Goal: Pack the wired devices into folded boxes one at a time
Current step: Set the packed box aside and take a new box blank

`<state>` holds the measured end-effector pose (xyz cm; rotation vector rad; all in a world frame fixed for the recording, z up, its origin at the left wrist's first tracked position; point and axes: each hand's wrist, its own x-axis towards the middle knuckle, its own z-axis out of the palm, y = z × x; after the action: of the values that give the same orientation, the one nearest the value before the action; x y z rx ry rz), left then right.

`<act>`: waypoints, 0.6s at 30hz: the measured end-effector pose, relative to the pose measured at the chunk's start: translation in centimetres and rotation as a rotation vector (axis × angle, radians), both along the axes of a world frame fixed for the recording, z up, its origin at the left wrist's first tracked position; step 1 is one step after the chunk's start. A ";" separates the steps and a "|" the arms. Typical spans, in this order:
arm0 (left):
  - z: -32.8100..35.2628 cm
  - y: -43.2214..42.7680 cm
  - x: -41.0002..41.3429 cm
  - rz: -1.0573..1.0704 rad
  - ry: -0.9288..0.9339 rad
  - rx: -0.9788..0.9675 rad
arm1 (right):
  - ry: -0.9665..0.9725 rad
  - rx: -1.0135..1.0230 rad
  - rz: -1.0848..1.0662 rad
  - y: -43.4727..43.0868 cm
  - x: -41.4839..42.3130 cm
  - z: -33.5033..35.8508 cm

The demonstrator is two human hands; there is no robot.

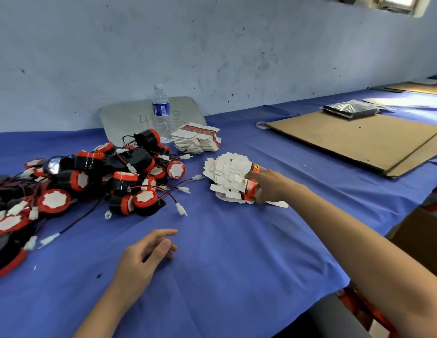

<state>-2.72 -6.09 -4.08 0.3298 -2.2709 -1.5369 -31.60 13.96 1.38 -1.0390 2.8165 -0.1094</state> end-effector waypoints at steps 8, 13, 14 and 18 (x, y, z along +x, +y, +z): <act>0.0 0.1 0.1 -0.012 0.009 0.006 | 0.309 -0.155 -0.067 1.2 -0.6 1.3; 0.2 0.2 0.2 -0.017 0.015 0.030 | 0.464 -0.306 -0.167 1.9 -0.5 0.3; 0.2 0.3 0.2 -0.018 0.015 0.030 | 0.496 -0.324 -0.158 1.9 -0.3 0.1; 0.2 0.3 0.2 -0.018 0.015 0.013 | 0.654 -0.658 -0.179 1.6 1.4 -0.4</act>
<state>-2.49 -5.75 -3.90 0.3013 -2.2592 -1.5579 -30.15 15.60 0.98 -1.0659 3.5794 -0.9268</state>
